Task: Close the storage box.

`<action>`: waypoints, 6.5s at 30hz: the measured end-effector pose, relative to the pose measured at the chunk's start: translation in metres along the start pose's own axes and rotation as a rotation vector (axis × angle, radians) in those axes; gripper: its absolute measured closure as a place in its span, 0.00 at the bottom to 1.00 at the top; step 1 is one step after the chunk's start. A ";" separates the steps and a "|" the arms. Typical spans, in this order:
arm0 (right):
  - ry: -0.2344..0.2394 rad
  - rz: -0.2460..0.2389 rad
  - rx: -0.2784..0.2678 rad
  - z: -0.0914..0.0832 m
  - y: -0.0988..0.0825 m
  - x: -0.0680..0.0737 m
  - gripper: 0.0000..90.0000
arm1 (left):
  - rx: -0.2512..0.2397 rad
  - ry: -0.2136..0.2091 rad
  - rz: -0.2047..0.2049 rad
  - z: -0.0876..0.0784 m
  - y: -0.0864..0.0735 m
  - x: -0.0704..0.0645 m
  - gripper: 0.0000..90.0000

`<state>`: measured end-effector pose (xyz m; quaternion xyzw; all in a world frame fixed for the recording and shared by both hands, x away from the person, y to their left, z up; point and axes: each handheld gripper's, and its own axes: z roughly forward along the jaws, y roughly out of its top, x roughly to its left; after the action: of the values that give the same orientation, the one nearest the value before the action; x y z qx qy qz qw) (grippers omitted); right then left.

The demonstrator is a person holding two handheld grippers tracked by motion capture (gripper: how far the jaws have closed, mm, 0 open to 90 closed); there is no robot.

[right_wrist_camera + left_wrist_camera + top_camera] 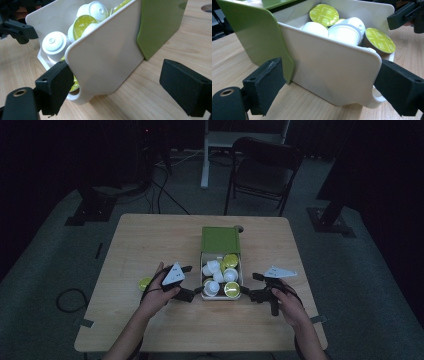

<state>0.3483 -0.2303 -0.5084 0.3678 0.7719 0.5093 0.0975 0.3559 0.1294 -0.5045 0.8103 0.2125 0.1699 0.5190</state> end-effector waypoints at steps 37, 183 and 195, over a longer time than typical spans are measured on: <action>-0.041 0.008 0.010 0.013 0.013 -0.011 0.13 | 0.028 0.031 -0.029 0.012 0.007 0.023 0.11; -0.232 0.083 -0.026 0.047 0.045 -0.032 0.12 | 0.013 0.135 -0.137 0.039 0.028 0.064 0.08; -0.228 0.072 -0.034 0.041 0.046 -0.025 0.12 | 0.010 0.184 -0.183 0.021 0.024 0.059 0.08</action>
<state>0.4092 -0.2080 -0.4932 0.4491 0.7334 0.4804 0.1723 0.4205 0.1349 -0.4878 0.7711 0.3330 0.1942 0.5067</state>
